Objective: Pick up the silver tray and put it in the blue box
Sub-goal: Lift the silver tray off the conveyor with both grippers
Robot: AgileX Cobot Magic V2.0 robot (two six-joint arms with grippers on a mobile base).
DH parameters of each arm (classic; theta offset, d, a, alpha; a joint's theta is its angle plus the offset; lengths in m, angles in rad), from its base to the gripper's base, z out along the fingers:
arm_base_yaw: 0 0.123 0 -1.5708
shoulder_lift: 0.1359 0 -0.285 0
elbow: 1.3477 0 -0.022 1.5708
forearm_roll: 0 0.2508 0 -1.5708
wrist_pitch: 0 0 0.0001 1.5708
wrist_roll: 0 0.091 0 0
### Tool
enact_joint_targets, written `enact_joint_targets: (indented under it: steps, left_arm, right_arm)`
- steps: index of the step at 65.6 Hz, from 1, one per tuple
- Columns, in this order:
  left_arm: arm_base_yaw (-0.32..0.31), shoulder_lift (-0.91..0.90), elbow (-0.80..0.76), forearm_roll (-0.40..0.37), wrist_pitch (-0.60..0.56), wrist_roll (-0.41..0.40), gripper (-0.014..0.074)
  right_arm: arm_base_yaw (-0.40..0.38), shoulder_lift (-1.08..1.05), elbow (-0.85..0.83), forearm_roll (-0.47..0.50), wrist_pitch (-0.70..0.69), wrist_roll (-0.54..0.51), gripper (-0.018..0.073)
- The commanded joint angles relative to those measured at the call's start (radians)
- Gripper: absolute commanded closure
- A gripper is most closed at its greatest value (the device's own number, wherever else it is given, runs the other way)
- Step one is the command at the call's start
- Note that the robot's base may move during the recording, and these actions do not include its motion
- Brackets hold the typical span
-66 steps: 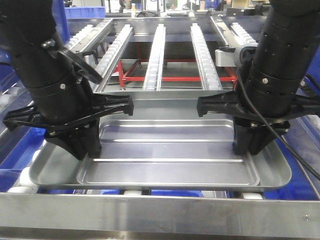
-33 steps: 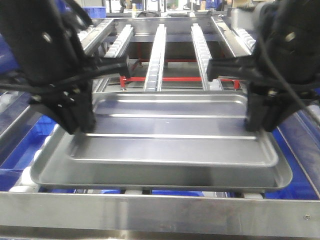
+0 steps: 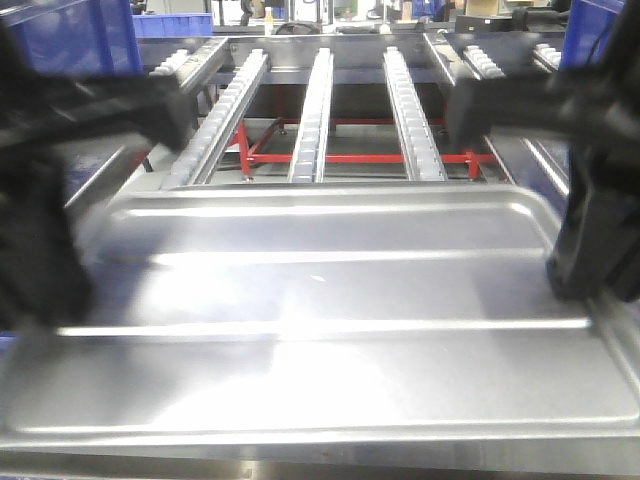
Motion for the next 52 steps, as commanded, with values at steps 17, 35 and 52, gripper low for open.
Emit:
enact_joint_targets:
  steps: [17, 35, 52]
  left_arm:
    - [-0.023, -0.033, -0.020, 0.057, 0.017, -0.025, 0.0700]
    - [-0.023, -0.033, -0.020, 0.067, 0.017, -0.025, 0.0701]
    - [-0.023, -0.033, -0.020, 0.067, 0.017, -0.025, 0.0701]
  right_arm:
    - [0.001, -0.028, -0.024, -0.059, 0.001, 0.019, 0.0509]
    - [0.001, -0.028, -0.024, -0.059, 0.007, 0.019, 0.0510]
    - [0.001, -0.028, -0.024, -0.059, 0.008, 0.019, 0.0510]
